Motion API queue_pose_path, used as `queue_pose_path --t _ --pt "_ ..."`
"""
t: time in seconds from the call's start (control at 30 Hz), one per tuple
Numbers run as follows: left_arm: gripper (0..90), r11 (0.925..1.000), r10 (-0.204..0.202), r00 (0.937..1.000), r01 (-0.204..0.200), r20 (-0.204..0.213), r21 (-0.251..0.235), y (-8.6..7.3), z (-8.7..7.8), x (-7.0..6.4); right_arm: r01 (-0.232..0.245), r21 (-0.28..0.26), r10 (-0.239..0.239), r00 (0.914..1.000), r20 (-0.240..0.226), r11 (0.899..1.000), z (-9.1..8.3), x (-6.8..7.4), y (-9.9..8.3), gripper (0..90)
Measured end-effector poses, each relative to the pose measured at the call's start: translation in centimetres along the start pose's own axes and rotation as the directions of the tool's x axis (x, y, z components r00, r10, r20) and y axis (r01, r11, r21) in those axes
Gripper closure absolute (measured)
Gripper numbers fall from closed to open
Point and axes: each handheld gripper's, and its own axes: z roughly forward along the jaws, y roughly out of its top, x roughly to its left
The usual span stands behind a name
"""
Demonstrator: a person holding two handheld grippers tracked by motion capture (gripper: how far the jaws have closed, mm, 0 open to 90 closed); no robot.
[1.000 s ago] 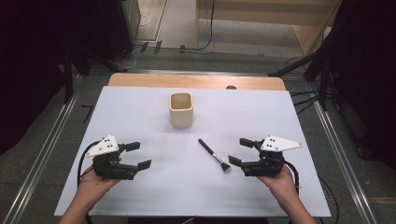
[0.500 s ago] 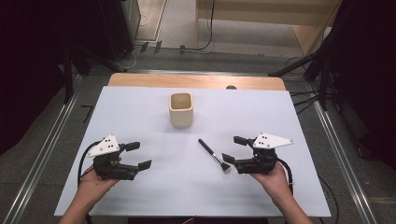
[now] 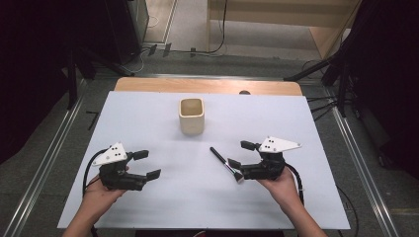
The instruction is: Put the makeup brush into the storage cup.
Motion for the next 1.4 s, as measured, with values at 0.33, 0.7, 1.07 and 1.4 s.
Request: queue_pose_path --t 0.33,0.7,1.07,1.4 --pt "18.4 1.0000 0.007 1.0000 -0.007 0.000 0.001 0.0 0.1 0.0 -0.003 -0.011 0.003 1.0000 0.009 1.000 1.1 0.2 0.4 22.3" --pt "18.4 0.9999 0.010 0.9999 -0.010 0.005 0.005 0.0 0.2 -0.1 0.000 -0.019 0.001 0.9996 0.029 1.000 2.6 0.5 0.9 21.7" --pt "18.4 0.9998 0.011 0.9999 -0.011 0.007 0.016 0.0 0.3 -0.1 -0.020 0.033 0.019 0.9992 0.035 0.999 3.1 0.7 1.6 17.2" --pt "18.5 0.9998 0.011 0.9998 -0.011 0.014 0.019 0.0 0.4 -0.1 -0.042 0.262 0.026 0.9976 0.065 0.964 4.2 0.9 2.5 14.5"
